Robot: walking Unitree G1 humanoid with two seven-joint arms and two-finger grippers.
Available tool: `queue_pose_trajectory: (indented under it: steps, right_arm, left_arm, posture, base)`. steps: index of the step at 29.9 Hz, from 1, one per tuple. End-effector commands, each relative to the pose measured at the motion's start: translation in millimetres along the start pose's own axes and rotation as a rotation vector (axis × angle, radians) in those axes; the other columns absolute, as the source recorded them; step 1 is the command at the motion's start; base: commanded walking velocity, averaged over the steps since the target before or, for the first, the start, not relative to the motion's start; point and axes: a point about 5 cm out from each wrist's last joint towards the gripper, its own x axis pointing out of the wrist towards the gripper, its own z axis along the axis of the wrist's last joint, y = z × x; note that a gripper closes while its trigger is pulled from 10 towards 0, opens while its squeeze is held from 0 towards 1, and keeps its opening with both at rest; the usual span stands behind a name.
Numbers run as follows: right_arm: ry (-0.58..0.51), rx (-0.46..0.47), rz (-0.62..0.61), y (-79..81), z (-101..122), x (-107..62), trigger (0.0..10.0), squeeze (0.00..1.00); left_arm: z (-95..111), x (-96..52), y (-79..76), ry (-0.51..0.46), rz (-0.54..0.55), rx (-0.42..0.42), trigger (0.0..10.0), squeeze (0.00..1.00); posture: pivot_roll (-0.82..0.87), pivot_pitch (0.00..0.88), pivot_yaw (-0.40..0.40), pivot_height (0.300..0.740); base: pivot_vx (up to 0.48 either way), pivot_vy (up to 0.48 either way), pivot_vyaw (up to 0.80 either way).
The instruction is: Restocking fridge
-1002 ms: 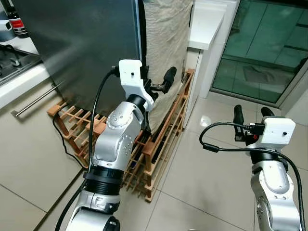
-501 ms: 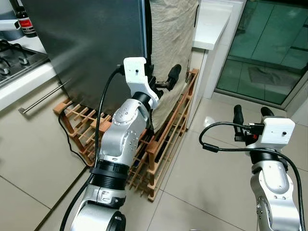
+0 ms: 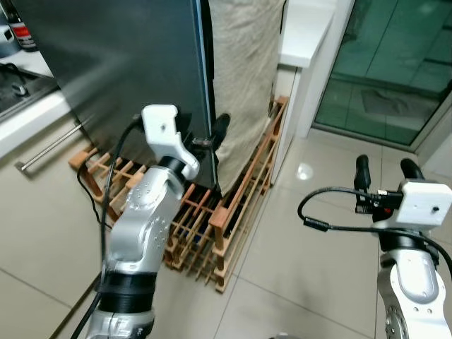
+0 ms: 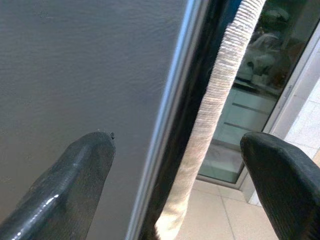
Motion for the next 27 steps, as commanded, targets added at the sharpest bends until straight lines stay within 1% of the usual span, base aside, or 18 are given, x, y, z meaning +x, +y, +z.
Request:
queue_pose_trajectory:
  steps: [1,5,10,14,15,16,17,22,26,27]
  right_arm:
    - [-0.041,0.012,0.016,7.7,7.5,5.2,10.0,0.00]
    - [-0.046,0.016,0.022,9.3,8.2,8.1,10.0,0.00]
    - [-0.036,0.014,0.035,6.1,6.7,14.3,10.0,0.00]
    - [-0.021,0.016,0.038,5.7,4.1,17.2,10.0,0.00]
    - [-0.018,0.019,0.037,7.1,3.6,17.0,10.0,0.00]
    - [-0.018,0.019,0.037,7.1,3.6,17.0,10.0,0.00]
    - [-0.011,0.023,0.040,8.6,2.7,16.0,10.0,0.00]
    - [-0.003,0.023,0.048,9.6,1.8,14.4,10.0,0.00]
    - [-0.003,0.020,0.047,7.7,2.4,14.7,10.0,0.00]
    - [-0.004,0.017,0.045,6.7,2.8,14.8,10.0,0.00]
  left_arm:
    - [7.2,4.1,-12.1,-0.026,-0.052,0.019,10.0,0.00]
    - [10.4,7.8,-15.3,-0.041,-0.062,0.018,10.0,0.00]
    - [17.9,19.2,-25.3,-0.059,-0.099,0.029,10.0,0.00]
    - [10.7,28.6,-23.0,-0.018,-0.089,0.055,10.0,0.00]
    - [9.0,34.0,-23.6,-0.013,-0.085,0.063,10.0,0.00]
    - [9.0,34.0,-23.6,-0.013,-0.085,0.063,10.0,0.00]
    - [8.3,38.6,-23.7,-0.009,-0.073,0.069,10.0,0.00]
    - [9.3,45.8,-26.5,-0.011,-0.069,0.067,10.0,0.00]
    - [7.7,47.7,-29.1,-0.010,-0.071,0.054,10.0,0.00]
    - [7.1,48.3,-31.7,-0.011,-0.078,0.042,10.0,0.00]
  posture:
    - [-0.16,0.000,0.046,0.740]
    - [-0.16,0.000,0.041,0.740]
    - [-0.16,0.000,0.029,0.740]
    - [-0.17,0.000,0.036,0.740]
    - [-0.17,0.000,0.039,0.740]
    - [-0.17,0.000,0.039,0.740]
    - [-0.18,0.000,0.039,0.740]
    - [-0.18,0.000,0.038,0.740]
    - [-0.19,0.000,0.037,0.740]
    - [-0.20,0.000,0.037,0.740]
  base:
    - [0.000,0.000,0.00]
    - [0.000,0.000,0.00]
    - [0.000,0.000,0.00]
    - [0.000,0.000,0.00]
    - [0.000,0.000,0.00]
    - [0.000,0.000,0.00]
    - [0.000,0.000,0.00]
    - [0.000,0.000,0.00]
    - [0.000,0.000,0.00]
    - [0.000,0.000,0.00]
